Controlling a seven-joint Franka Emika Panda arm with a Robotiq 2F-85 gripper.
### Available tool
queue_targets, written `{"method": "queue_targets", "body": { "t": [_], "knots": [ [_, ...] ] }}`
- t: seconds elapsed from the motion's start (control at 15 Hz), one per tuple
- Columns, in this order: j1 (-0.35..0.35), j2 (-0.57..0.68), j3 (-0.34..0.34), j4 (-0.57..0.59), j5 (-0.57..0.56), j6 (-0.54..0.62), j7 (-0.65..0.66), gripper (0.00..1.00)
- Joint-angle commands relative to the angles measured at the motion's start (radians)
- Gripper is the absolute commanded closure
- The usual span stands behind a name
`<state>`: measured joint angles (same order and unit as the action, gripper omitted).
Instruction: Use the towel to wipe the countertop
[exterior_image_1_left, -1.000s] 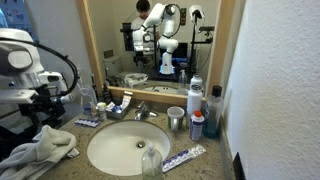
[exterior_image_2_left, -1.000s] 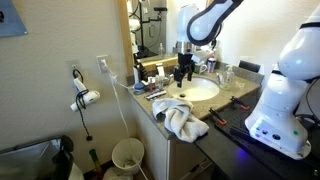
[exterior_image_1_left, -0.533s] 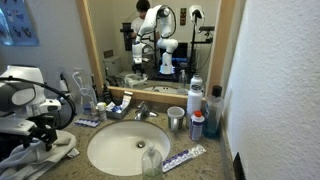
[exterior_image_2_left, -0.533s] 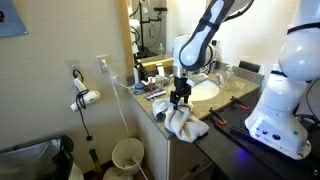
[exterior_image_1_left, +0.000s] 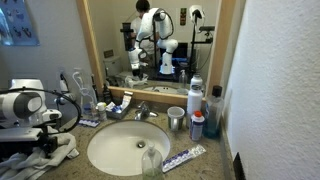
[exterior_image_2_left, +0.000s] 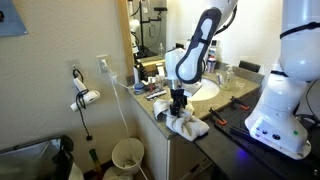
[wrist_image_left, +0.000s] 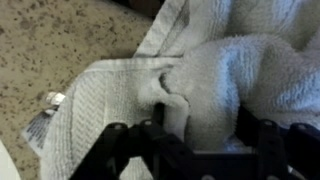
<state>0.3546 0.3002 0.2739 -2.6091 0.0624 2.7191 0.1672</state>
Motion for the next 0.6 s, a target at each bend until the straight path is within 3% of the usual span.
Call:
{"method": "queue_targets", "body": {
  "t": [0.0,0.27,0.53],
  "knots": [
    [0.060,0.030,-0.070,0.050,-0.132,-0.039,0.102,0.65],
    [0.123,0.039,-0.178,0.093,-0.331,-0.059,0.261,0.92],
    [0.144,0.105,-0.246,0.171,-0.457,-0.028,0.364,0.96]
  ]
}}
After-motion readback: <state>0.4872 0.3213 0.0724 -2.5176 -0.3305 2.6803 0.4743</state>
